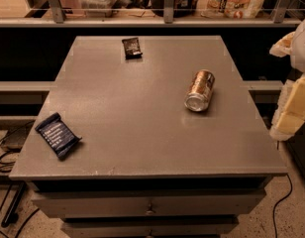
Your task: Pick orange can
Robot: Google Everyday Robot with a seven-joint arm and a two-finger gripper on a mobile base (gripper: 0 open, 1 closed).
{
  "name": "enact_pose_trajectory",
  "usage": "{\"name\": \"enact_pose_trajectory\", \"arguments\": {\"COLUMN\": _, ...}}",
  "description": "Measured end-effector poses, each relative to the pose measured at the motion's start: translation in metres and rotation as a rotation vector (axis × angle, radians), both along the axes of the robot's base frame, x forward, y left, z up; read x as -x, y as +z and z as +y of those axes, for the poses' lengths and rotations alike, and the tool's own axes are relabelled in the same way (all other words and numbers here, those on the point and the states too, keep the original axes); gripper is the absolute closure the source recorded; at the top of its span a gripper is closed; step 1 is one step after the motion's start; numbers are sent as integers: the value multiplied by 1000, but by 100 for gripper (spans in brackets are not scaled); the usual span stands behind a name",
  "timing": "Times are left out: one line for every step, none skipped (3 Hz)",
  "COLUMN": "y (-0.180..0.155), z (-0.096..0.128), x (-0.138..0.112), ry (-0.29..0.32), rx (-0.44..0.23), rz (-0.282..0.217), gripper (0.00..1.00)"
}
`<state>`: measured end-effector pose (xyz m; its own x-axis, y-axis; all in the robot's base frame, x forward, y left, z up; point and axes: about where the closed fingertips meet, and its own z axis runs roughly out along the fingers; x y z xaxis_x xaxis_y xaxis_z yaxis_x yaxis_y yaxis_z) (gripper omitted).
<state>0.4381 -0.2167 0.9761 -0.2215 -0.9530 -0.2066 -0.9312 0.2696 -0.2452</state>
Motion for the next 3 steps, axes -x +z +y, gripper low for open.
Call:
{"name": "enact_pose_trajectory", "arguments": {"y": 0, "z": 0, "x": 0, "ry": 0, "rx": 0, "rz": 0, "gripper": 0}}
{"name": "enact_pose_trajectory", "arguments": {"y": 0, "z": -1, "x": -2, "ry": 17, "rx": -36, "rz": -6, "gripper": 0}}
{"name": "enact_pose_trajectory", "arguments": {"y": -8, "z": -2, "x": -14, "ry": 35, "rx": -174, "rz": -26, "gripper": 0}}
